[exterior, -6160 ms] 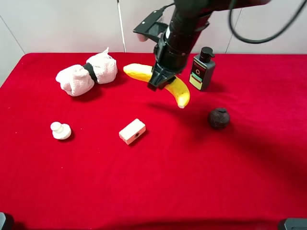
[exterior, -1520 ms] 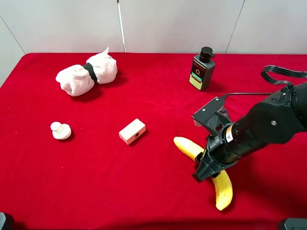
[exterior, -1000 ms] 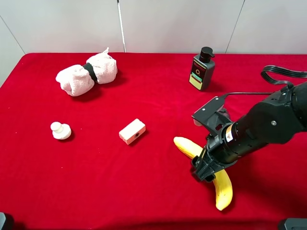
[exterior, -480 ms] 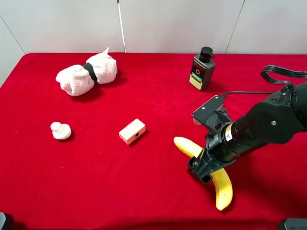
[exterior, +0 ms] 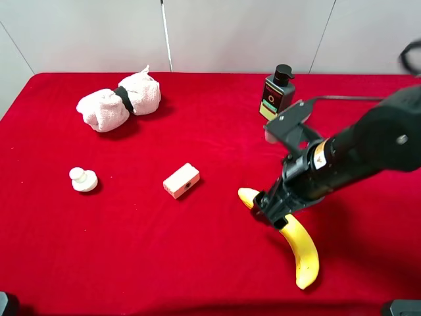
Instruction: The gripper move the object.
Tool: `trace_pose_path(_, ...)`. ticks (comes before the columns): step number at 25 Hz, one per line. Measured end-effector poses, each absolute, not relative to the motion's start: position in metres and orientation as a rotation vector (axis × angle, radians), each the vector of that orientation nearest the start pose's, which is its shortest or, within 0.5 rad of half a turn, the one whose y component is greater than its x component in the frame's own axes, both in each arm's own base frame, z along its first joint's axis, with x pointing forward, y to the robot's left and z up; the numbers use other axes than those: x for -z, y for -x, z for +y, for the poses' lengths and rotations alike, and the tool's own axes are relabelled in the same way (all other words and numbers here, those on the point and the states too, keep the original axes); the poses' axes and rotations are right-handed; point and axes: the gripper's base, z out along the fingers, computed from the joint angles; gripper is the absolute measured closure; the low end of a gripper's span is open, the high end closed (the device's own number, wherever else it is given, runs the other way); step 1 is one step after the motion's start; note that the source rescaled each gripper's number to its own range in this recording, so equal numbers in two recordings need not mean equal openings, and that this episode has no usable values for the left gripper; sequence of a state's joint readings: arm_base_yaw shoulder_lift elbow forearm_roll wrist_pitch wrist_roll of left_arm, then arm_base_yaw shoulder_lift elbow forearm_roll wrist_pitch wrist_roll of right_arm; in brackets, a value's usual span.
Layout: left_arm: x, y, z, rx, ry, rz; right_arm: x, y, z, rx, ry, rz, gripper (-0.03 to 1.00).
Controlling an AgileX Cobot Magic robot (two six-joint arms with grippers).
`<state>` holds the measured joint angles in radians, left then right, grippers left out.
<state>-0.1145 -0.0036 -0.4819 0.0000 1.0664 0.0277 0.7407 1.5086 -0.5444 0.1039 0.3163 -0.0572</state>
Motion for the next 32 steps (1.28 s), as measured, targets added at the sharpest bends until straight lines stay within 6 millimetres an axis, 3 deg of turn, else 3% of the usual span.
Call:
trace_pose_path(8,-0.272,0.004,0.0,0.054,-0.147,2.06,-0.195,-0.163,0.152,-0.255,0.948,2.596,-0.03)
trace_pose_path(15,-0.272,0.004,0.0,0.054,-0.147,2.06,-0.235,-0.14,0.13,-0.271,0.908,2.554,-0.03)
trace_pose_path(32,-0.272,0.004,0.0,0.054,-0.147,2.06,-0.284,-0.091,0.076,-0.261,0.795,2.425,-0.03)
